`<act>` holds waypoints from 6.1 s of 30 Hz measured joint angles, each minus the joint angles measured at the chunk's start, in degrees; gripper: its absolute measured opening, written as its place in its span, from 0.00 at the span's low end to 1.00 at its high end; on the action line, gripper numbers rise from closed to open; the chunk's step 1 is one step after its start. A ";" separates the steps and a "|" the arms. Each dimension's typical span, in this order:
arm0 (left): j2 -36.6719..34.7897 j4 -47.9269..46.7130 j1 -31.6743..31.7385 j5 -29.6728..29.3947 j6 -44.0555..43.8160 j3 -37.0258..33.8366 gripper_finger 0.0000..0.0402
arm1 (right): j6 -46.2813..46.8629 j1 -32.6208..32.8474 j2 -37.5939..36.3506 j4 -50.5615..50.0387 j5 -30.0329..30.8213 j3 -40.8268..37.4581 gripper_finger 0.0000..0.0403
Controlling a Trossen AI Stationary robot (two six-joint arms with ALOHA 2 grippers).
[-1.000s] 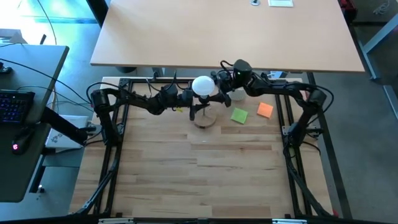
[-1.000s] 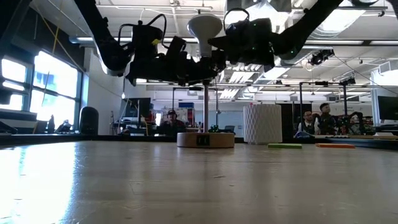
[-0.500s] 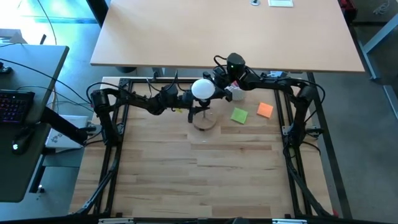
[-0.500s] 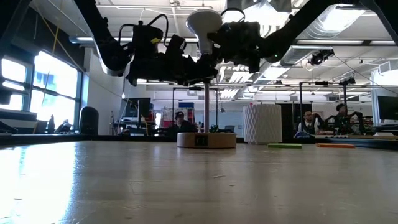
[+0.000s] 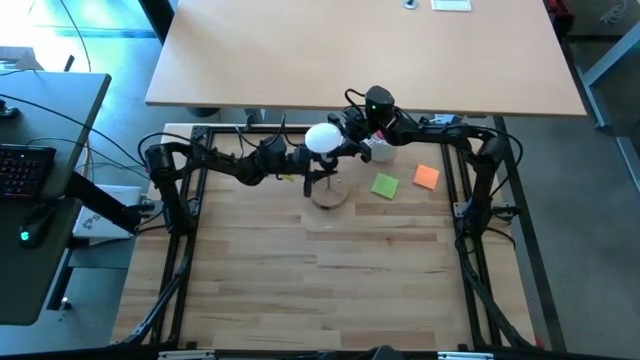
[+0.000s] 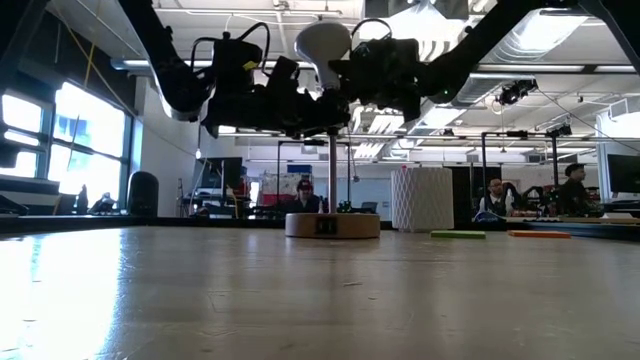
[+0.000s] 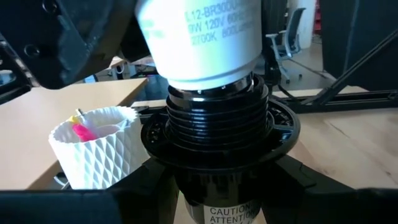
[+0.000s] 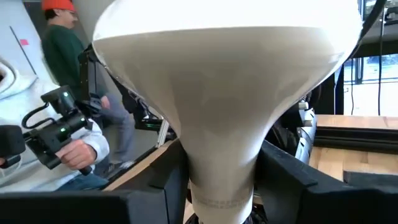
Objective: Screw lightbulb
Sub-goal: Insert the lightbulb into the lamp socket
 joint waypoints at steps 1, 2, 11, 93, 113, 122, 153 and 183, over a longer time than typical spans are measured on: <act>-0.05 -0.23 -0.06 -0.75 0.02 0.00 0.39 | 0.03 0.04 0.00 -0.27 0.07 0.00 0.37; -0.07 -0.43 -0.08 -1.46 0.02 0.00 0.39 | 0.02 0.12 0.00 -0.61 0.30 0.00 0.37; -3.87 -0.49 -0.72 -8.12 1.54 -4.75 0.39 | -16.53 1.39 -7.39 -22.07 14.46 0.01 0.37; -5.90 -2.81 -2.57 -12.76 2.80 -5.49 0.41 | -40.89 7.93 7.97 -87.08 31.76 62.71 0.52; -5.88 -2.24 -2.64 -12.82 2.95 -5.51 0.41 | -46.74 7.14 2.72 -111.80 40.53 65.31 0.52; -5.88 -2.37 -2.61 -12.67 2.80 -5.51 0.41 | -44.87 7.99 -6.23 -118.03 39.64 60.81 0.48; -5.84 -2.06 -3.20 -13.06 1.78 -5.53 0.42 | -4.02 20.14 -30.48 -3.86 45.99 -26.77 0.34; -5.84 -2.26 -3.34 -12.63 0.81 -5.53 0.42 | -16.38 5.40 -17.35 -9.52 35.75 -14.95 0.73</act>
